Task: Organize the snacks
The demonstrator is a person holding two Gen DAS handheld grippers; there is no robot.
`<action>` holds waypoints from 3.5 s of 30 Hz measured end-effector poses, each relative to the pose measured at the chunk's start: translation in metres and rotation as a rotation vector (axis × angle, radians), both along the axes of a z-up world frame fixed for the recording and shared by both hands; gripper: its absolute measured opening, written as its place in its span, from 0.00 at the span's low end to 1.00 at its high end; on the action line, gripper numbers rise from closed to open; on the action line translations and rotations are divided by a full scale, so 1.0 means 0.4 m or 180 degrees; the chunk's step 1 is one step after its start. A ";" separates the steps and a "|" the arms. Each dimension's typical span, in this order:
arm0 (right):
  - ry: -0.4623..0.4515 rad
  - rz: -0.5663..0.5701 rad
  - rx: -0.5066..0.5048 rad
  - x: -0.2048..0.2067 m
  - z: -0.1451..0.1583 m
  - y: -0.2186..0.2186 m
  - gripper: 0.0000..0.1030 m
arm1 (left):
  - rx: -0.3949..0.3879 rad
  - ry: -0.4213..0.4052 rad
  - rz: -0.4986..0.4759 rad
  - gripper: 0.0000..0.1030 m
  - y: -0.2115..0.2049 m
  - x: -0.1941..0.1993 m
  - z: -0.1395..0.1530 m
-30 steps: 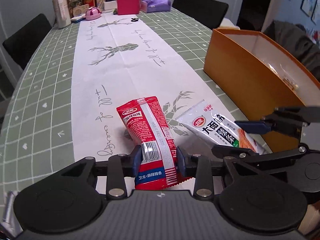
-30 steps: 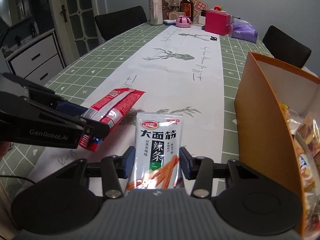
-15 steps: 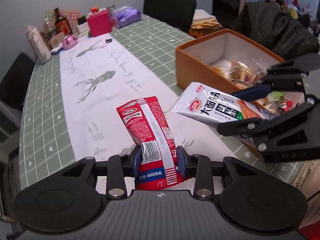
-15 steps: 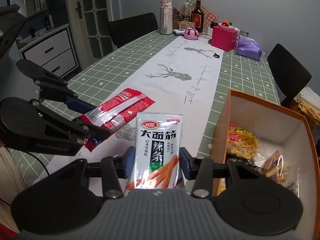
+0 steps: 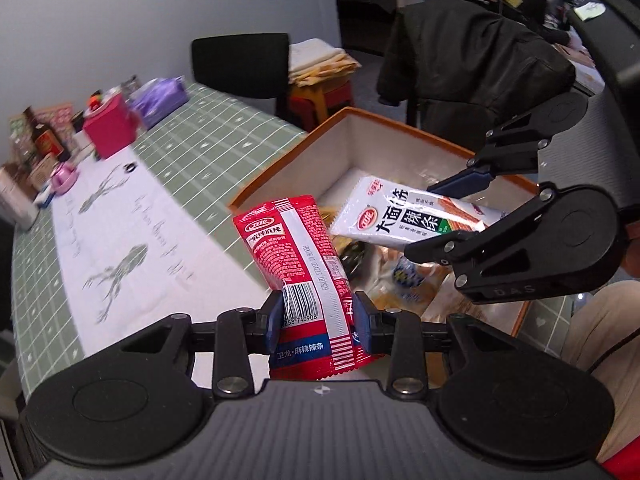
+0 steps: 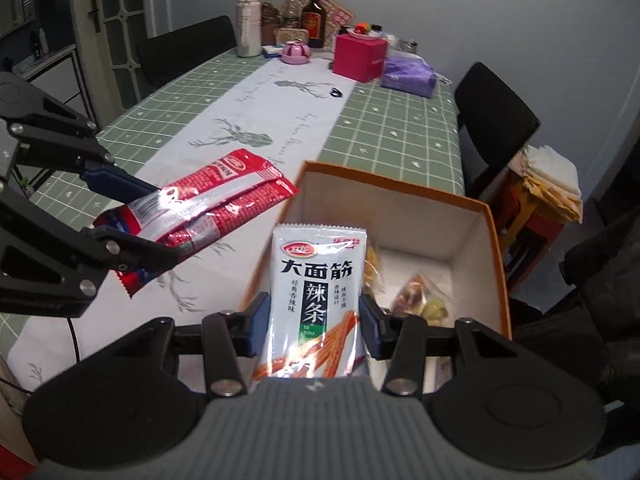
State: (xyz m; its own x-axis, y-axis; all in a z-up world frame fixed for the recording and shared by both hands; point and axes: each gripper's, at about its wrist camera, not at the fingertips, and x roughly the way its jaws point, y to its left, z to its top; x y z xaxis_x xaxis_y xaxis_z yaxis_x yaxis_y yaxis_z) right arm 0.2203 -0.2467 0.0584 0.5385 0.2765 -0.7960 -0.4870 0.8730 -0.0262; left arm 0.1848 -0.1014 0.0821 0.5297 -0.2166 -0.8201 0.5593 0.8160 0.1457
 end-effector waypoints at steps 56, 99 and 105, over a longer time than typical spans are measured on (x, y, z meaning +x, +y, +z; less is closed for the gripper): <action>-0.0897 0.0017 0.0087 -0.256 0.092 0.000 0.77 | -0.0675 -0.0461 0.0529 0.76 0.055 -0.289 0.159; -0.1327 -0.1058 0.0716 -0.572 -0.168 0.074 0.92 | -0.0620 -0.1047 0.1710 0.88 0.159 -0.479 -0.219; -0.1382 -0.1054 0.0730 -0.580 -0.162 0.075 0.93 | -0.0616 -0.1060 0.1715 0.88 0.154 -0.477 -0.214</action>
State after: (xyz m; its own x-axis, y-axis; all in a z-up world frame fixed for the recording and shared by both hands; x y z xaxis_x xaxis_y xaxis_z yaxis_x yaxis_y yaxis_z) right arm -0.0119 -0.2166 -0.0063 0.8885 0.1771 -0.4233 -0.1745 0.9836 0.0452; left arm -0.0058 -0.0397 -0.0036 0.8236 0.0227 -0.5667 0.0158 0.9979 0.0629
